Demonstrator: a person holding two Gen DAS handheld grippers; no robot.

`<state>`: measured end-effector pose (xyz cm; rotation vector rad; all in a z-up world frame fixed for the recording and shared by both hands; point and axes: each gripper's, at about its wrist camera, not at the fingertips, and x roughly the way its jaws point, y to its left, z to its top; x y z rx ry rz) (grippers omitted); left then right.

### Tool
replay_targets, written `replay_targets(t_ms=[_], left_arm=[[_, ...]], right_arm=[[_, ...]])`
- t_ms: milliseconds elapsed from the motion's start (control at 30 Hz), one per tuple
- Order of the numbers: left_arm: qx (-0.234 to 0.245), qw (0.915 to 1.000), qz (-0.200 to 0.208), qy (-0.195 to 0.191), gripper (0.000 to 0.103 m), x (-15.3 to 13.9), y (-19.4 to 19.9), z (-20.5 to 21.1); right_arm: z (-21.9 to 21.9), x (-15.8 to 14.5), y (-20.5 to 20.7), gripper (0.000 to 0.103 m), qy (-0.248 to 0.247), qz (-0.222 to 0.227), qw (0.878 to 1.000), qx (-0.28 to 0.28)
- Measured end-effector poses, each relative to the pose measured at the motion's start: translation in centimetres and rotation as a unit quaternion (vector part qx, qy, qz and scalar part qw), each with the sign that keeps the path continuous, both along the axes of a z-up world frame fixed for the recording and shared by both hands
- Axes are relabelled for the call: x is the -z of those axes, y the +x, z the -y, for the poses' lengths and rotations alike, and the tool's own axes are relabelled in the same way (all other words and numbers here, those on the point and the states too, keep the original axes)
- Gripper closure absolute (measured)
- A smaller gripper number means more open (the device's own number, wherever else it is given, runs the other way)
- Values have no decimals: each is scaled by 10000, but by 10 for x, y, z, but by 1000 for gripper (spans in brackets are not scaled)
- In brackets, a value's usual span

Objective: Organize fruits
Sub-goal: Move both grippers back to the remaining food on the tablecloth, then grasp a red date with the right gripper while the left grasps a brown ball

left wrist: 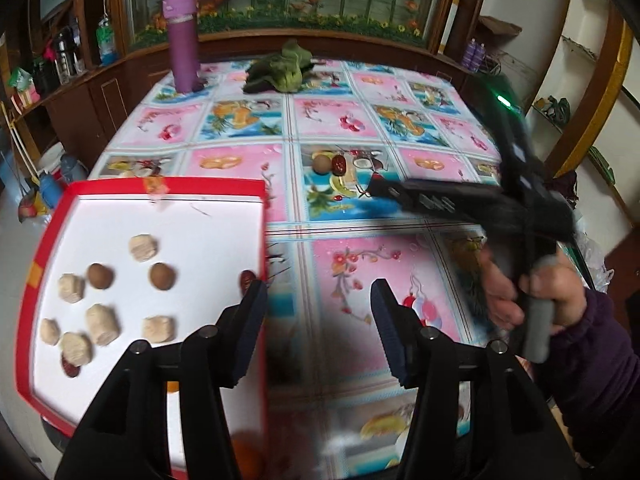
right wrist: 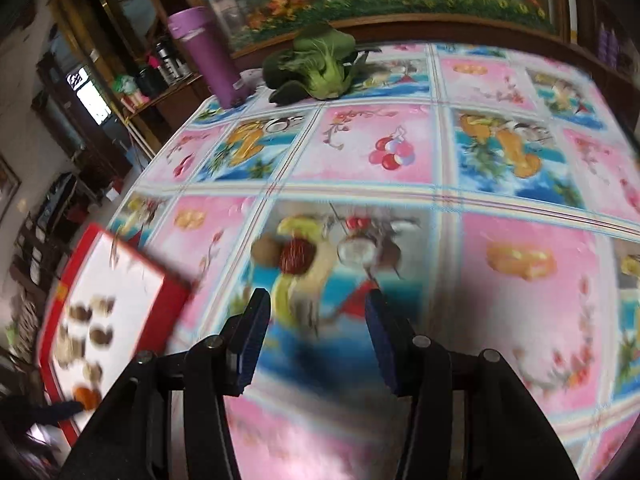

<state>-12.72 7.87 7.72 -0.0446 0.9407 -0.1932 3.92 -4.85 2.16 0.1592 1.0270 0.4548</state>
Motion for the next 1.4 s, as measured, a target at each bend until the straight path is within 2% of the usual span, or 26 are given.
replay_targets(t_ms=[233, 367, 467, 633, 733, 800, 967, 1133, 1300, 1400], left_arm=[[-35, 9999, -161, -9, 48, 7, 19, 1], [-108, 9998, -170, -14, 48, 6, 21, -5], [-152, 9998, -151, -10, 48, 5, 22, -8], [-226, 9996, -176, 4, 48, 3, 27, -10], [-263, 9995, -158, 103, 48, 0, 39, -7], [-268, 9994, -142, 191, 48, -1, 51, -2], [-299, 9980, -40, 549, 47, 6, 102, 23], [-349, 9957, -32, 862, 47, 26, 152, 44], [-505, 9962, -20, 710, 47, 41, 174, 48], [-470, 9958, -17, 781, 48, 47, 178, 53]], right_arm=[[-22, 7, 20, 78, 62, -149, 9999, -1], [-19, 9, 22, 78, 129, -181, 9997, -88], [-12, 12, 28, 86, 309, -255, 9992, -8], [-9, 8, 24, 86, 13, -247, 9995, -216], [10, 6, 24, 86, -142, -430, 9990, -42], [32, 3, 19, 86, -357, -398, 9984, 170], [73, 8, 5, 86, -45, -528, 9980, 341], [71, 7, 0, 86, -125, -504, 9982, 301], [68, 7, 0, 86, -214, -464, 9983, 269], [67, 7, 0, 86, -228, -455, 9984, 256]])
